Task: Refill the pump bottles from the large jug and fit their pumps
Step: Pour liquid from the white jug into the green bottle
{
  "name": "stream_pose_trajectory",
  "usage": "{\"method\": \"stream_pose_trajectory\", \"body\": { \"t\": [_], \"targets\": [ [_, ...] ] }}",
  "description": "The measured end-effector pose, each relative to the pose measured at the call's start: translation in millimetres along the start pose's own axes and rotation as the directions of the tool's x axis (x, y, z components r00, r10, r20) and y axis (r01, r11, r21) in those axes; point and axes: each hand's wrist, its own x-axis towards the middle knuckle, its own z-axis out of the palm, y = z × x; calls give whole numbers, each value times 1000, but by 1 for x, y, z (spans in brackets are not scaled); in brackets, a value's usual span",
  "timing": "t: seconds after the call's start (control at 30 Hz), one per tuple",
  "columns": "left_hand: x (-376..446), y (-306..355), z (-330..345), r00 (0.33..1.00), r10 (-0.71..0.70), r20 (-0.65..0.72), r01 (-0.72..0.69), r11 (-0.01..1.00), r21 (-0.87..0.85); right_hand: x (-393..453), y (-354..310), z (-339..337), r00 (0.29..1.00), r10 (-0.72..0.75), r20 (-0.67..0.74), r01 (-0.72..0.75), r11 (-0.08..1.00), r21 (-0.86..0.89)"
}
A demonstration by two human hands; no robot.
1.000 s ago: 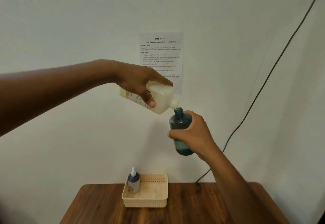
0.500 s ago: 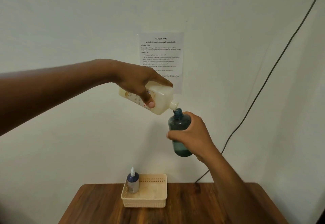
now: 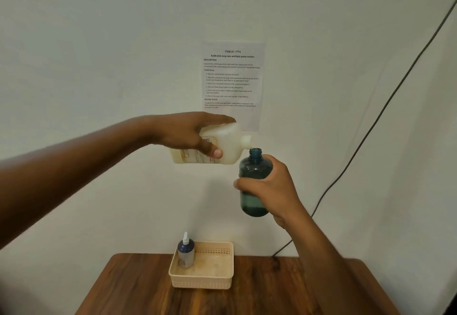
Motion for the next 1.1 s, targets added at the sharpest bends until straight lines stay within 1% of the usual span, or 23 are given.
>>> {"method": "stream_pose_trajectory", "body": {
  "t": [0.2,0.37,0.47,0.63,0.73,0.87,0.9,0.97,1.0,1.03,1.07,1.1],
  "targets": [
    [-19,-31,42,993,-52,-108,28,977,-212,3,3,11,1000,-4,-9,4,999,38],
    [-44,-63,82,983,-132,-125,60,885,-461,3,16,26,1000,4,6,-5,999,37],
    [-59,-81,106,974,-186,-129,90,842,-532,0,28,40,1000,24,11,-24,999,41],
    [-90,-118,149,957,-273,-95,160,775,-611,-15,60,75,997,72,11,-73,997,19],
    [-112,-139,180,945,-316,-82,198,755,-625,-27,82,96,995,92,40,-92,996,8],
    [-143,-166,230,901,-432,-21,322,703,-634,-46,114,125,988,126,85,-127,992,14],
    [-150,-170,242,886,-463,-19,356,707,-611,-50,121,130,987,132,92,-134,991,17],
    [-165,-178,265,852,-520,-59,422,750,-510,-58,136,141,982,155,110,-158,987,20],
    [-174,-183,276,844,-534,-50,445,750,-489,-63,143,146,978,170,121,-174,985,24],
    [-182,-186,287,830,-558,-19,476,724,-499,-67,150,150,974,186,132,-191,981,30],
    [-190,-190,298,820,-572,-2,500,718,-484,-71,156,153,970,197,141,-203,979,32],
    [-198,-193,308,807,-590,-2,523,717,-460,-75,161,156,967,205,148,-211,977,26]
  ]
}}
